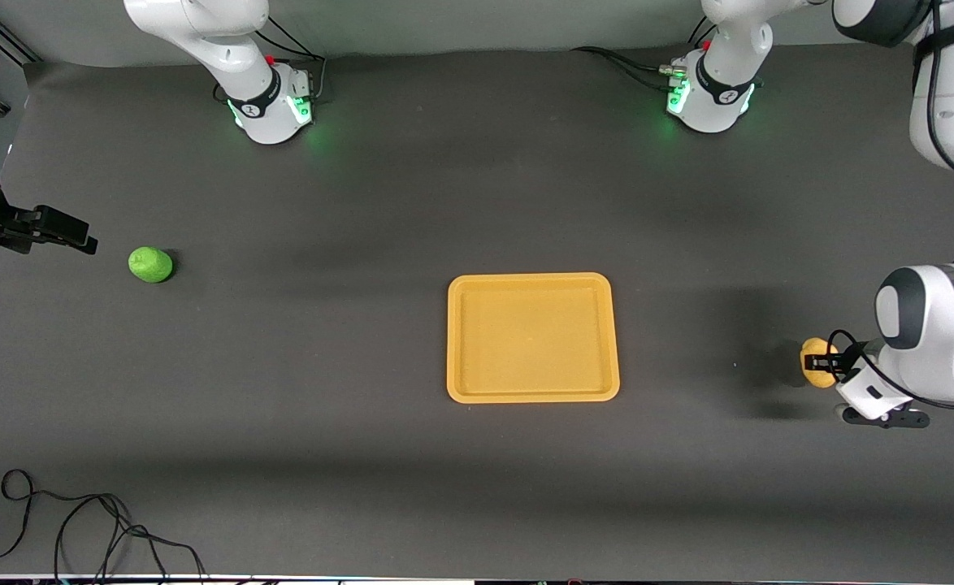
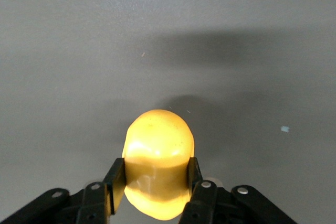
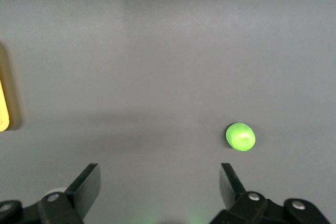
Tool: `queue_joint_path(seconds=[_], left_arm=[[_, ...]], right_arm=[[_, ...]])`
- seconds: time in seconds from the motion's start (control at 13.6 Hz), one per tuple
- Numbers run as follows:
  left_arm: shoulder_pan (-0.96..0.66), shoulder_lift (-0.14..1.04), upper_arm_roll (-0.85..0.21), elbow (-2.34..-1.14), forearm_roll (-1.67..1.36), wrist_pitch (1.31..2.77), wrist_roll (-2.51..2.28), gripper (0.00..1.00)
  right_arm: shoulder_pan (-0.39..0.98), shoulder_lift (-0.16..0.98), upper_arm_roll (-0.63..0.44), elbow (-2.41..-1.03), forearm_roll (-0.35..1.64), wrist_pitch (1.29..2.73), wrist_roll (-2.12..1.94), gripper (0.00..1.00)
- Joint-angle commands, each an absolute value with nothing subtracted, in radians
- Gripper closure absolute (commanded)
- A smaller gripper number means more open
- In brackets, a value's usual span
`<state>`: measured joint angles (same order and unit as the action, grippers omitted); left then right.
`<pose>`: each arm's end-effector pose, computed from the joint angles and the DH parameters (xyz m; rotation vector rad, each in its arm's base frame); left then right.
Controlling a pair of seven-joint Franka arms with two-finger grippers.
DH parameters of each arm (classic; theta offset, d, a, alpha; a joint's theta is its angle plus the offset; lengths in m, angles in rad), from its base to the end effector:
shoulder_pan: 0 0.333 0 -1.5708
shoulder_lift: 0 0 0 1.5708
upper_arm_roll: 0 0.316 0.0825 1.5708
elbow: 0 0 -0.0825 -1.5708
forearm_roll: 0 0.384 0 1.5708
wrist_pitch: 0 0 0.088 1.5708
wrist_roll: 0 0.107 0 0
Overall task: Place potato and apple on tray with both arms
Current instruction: 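Carry the potato with the left gripper over the tray and lower it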
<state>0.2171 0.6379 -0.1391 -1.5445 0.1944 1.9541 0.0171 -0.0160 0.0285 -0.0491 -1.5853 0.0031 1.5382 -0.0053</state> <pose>0.6743 0.0783 0.2640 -3.0469 0.0215 0.3424 0.5572 -0.0356 0.5991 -3.1336 0.0938 0.1183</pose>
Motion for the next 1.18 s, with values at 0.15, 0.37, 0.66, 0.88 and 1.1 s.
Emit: queue_joint_path(seconds=[0.15, 0.37, 0.66, 0.88, 1.1], left_arm=[[0.013, 0.584, -0.138, -1.480, 0.174, 1.847, -0.361, 0.79], [-0.105, 0.595, -0.152, -1.451, 0.065, 1.851, -0.550, 0.79], [-0.267, 0.661, -0.152, -1.425, 0.041, 1.859, -0.676, 0.79], [-0.345, 0.704, -0.152, -1.425, 0.035, 1.861, -0.704, 0.79], [-0.379, 0.725, -0.152, -1.425, 0.035, 1.902, -0.729, 0.79]], right_arm=[[-0.011, 0.014, -0.058, -1.595, 0.018, 1.531, -0.025, 0.00], [-0.011, 0.014, -0.061, -1.600, 0.018, 1.535, -0.025, 0.00], [-0.012, -0.003, -0.067, -1.653, 0.008, 1.595, -0.060, 0.00], [-0.011, -0.125, -0.170, -1.842, -0.005, 1.730, -0.231, 0.00], [-0.009, -0.205, -0.285, -1.968, -0.064, 1.795, -0.342, 0.00]])
